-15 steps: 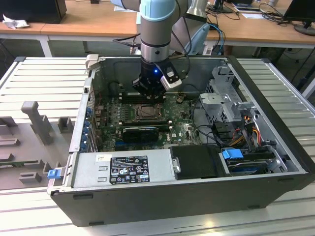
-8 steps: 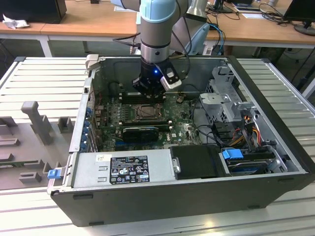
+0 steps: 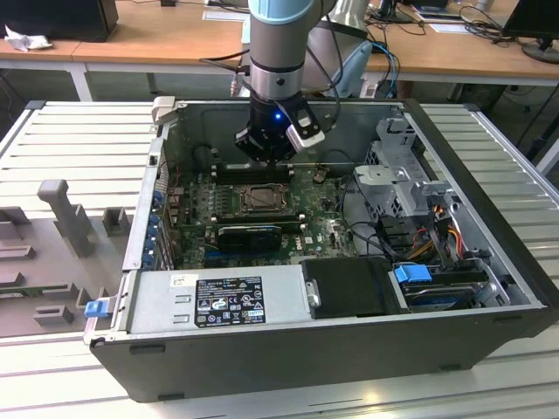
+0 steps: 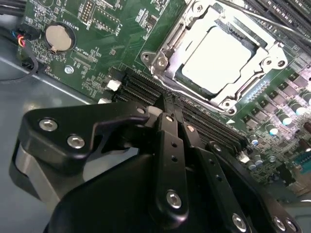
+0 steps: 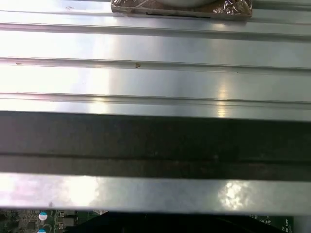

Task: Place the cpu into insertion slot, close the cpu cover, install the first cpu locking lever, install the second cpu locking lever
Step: 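Install the first cpu locking lever, then install the second cpu locking lever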

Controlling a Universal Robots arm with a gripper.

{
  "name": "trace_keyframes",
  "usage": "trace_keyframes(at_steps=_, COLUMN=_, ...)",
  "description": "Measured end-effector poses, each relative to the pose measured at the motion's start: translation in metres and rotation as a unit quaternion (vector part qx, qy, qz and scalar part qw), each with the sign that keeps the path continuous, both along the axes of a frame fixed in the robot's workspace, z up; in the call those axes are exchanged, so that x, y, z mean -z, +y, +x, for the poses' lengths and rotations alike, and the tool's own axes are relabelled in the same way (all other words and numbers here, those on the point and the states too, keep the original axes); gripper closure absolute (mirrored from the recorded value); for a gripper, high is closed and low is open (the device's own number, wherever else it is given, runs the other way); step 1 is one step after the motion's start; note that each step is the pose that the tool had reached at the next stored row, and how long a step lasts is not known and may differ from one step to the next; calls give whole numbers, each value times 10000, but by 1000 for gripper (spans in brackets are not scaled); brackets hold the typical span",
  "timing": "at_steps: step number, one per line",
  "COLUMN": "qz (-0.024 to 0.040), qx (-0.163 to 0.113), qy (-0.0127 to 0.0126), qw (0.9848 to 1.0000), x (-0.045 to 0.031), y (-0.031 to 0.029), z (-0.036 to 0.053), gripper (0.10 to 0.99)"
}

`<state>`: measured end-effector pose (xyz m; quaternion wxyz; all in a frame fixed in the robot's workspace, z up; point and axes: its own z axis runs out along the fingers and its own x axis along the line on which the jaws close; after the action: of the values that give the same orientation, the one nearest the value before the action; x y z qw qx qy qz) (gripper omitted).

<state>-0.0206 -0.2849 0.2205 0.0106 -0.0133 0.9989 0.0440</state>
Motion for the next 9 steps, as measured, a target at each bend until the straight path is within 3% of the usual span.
trace_keyframes(at_steps=9, qz=0, qx=0, qy=0, qw=10000, x=0, y=-47, z=0, gripper=980)
